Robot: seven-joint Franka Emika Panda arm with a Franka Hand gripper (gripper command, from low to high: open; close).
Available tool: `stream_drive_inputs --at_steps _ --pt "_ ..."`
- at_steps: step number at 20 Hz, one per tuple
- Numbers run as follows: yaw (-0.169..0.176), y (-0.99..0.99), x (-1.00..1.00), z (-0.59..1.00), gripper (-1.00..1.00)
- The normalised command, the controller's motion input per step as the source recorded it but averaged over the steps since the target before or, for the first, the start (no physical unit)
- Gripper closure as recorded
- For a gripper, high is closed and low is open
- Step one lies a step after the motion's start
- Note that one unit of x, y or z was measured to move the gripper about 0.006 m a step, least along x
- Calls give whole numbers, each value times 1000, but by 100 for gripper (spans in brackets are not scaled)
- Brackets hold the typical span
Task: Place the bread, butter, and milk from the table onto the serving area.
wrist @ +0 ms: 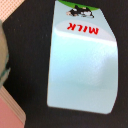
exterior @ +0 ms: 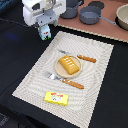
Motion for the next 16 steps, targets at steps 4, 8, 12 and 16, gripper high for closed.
stream_drive_inputs --at_steps 4,8,12,16 --pt "0 106 -484 -308 -100" --pt "0 109 -514 -284 -100" --pt "0 61 -508 -262 -100" --pt "-12 52 -292 -133 -100"
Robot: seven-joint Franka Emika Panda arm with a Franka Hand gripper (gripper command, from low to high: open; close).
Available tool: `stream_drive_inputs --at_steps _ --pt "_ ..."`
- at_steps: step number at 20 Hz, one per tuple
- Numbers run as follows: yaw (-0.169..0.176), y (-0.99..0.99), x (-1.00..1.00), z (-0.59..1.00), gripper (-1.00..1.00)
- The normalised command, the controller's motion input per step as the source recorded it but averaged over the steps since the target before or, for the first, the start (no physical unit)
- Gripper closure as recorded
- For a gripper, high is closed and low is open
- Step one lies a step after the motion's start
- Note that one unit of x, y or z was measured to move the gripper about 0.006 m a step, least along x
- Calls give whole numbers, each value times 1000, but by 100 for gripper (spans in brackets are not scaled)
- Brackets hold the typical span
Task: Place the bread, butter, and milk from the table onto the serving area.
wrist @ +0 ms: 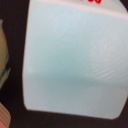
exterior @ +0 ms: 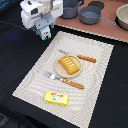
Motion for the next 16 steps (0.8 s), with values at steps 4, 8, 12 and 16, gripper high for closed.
stream_drive_inputs --at_steps 4,8,12,16 --pt "-82 44 21 0 100" --pt "-77 49 0 -16 100" --pt "-40 86 -33 -116 100" --pt "-5 163 -28 -184 100"
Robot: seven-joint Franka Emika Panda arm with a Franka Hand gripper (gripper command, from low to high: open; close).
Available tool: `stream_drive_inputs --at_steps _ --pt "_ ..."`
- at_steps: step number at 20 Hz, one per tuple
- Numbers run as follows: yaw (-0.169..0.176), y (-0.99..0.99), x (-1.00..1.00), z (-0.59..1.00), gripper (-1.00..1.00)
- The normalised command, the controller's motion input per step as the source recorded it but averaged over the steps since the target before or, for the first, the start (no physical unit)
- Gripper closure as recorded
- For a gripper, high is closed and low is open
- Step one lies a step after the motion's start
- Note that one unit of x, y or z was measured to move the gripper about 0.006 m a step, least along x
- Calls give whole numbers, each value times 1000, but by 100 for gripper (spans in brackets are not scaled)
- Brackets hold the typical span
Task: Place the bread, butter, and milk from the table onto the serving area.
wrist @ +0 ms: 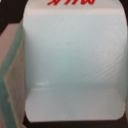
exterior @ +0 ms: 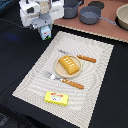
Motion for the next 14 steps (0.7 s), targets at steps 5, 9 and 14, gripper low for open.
stream_drive_inputs --at_steps 5,9,14 --pt "-21 39 4 815 100" --pt "-6 0 439 1000 100" --pt "-18 57 945 1000 100"
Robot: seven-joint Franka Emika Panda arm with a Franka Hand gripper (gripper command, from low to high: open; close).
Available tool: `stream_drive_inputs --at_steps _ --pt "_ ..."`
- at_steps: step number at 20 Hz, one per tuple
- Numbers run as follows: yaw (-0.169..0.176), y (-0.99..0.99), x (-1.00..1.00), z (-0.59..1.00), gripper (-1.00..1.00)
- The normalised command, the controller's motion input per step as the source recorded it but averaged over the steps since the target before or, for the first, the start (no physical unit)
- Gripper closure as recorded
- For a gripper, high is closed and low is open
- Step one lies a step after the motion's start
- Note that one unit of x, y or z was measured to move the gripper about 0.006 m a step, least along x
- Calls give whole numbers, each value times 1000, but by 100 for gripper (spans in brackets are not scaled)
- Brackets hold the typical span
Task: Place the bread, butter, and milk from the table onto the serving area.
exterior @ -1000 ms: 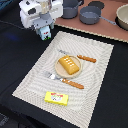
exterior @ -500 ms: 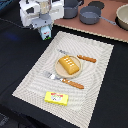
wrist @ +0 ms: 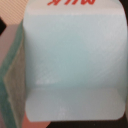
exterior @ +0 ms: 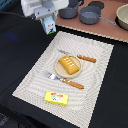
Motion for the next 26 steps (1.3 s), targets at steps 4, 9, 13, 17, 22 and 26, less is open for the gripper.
stream_drive_inputs --at_steps 4,9,13,17,22,26 --pt "-2 21 1000 938 100" --pt "0 1 1000 849 100" --pt "-1 1 1000 694 100" --pt "-2 -9 1000 226 100" --pt "-18 -98 1000 -175 100" --pt "-4 -41 826 -420 100"
